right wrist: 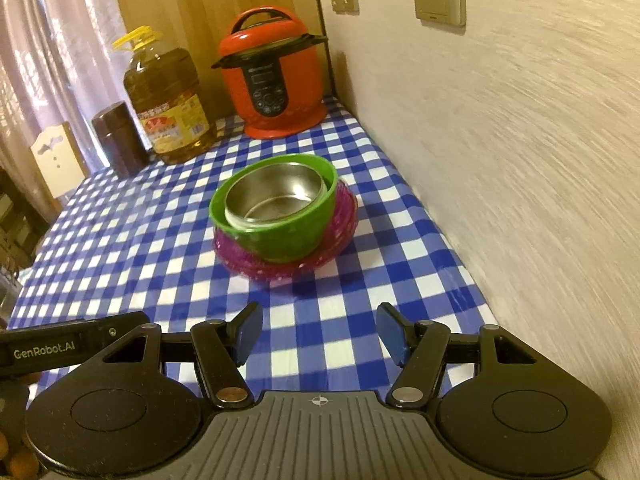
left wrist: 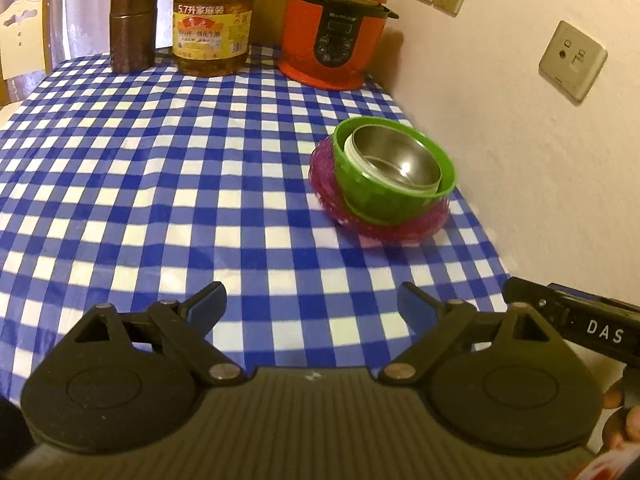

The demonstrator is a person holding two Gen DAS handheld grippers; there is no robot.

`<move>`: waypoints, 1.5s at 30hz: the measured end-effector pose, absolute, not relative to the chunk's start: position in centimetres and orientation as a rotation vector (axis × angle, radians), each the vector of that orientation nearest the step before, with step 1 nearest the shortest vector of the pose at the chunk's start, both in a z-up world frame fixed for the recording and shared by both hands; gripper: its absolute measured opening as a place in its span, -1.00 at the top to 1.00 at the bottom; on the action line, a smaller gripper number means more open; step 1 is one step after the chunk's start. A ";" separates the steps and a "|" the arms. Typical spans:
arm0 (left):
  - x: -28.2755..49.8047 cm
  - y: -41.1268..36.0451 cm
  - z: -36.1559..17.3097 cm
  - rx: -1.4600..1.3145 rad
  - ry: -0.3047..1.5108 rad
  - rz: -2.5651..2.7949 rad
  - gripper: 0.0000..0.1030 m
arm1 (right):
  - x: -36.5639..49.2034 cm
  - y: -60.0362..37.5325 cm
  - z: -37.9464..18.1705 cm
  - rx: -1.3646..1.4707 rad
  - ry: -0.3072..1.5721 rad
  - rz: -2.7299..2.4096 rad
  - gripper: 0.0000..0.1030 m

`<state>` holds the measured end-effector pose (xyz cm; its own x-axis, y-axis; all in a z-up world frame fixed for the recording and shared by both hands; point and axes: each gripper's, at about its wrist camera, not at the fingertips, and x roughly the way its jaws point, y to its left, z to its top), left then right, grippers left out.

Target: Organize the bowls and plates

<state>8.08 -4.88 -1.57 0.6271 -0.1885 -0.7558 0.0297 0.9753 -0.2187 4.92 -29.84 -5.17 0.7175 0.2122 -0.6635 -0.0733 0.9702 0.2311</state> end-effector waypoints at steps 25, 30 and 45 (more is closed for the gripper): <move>3.6 -4.6 -0.1 -0.146 0.846 -0.114 -0.78 | 0.7 -27.6 -4.1 0.105 0.734 0.218 -0.22; 3.6 -4.5 0.0 -0.150 0.841 -0.120 -0.78 | 0.8 -28.0 -4.1 0.119 0.741 0.208 -0.22; 3.7 -4.5 0.0 -0.148 0.842 -0.121 -0.78 | 0.9 -28.1 -4.1 0.120 0.744 0.205 -0.22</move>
<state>3.66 -4.54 0.00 0.6598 -0.1652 -0.7331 0.0482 0.9828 -0.1781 0.89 -28.09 -4.13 0.7172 0.2274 -0.6588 -0.1423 0.9731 0.1810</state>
